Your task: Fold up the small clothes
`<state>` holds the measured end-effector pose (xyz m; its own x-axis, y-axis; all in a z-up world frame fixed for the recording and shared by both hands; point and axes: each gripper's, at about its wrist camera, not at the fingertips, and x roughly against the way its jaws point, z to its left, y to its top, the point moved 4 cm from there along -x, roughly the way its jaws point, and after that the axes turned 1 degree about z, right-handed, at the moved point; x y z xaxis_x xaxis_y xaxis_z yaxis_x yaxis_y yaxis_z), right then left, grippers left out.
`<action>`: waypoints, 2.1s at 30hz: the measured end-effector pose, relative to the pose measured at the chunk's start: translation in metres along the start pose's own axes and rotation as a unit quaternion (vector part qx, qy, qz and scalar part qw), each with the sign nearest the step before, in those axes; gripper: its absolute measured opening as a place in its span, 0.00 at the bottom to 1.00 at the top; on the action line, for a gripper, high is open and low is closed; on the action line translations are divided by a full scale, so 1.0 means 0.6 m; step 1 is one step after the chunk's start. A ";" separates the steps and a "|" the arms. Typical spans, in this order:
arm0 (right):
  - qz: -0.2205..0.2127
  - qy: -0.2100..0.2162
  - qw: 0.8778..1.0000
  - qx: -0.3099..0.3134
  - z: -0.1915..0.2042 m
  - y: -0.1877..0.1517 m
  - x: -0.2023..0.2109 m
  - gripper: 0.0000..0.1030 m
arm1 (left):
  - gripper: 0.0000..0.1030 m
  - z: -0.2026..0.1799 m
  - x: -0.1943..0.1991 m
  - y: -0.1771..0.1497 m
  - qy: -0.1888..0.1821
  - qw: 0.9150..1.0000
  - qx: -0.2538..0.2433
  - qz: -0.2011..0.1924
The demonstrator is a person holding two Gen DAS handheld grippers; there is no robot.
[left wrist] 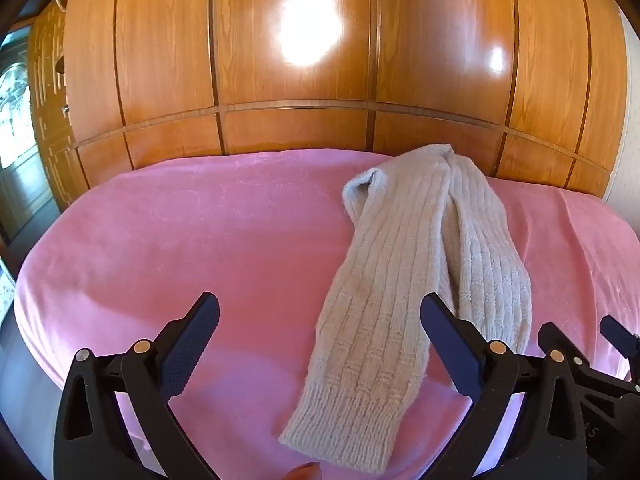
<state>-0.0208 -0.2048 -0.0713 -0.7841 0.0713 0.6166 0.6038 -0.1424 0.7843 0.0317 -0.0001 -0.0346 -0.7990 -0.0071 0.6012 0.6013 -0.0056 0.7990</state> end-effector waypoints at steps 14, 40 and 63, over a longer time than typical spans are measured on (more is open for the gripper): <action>0.003 0.002 1.000 0.013 0.006 -0.006 -0.001 0.98 | 0.97 0.000 0.000 -0.002 0.000 1.000 0.000 0.002; 0.009 0.017 1.000 0.015 0.005 -0.008 -0.004 0.98 | 0.97 0.001 -0.001 -0.004 0.001 1.000 0.000 0.004; 0.018 0.020 1.000 -0.006 -0.018 -0.002 -0.016 0.98 | 0.97 0.004 -0.041 -0.014 -0.023 0.998 -0.033 0.046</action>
<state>-0.0154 -0.2160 -0.0787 -0.7667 0.0257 0.6415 0.6307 -0.1565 0.7601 0.0463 0.0027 -0.0558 -0.7386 0.0348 0.6732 0.6699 -0.0731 0.7388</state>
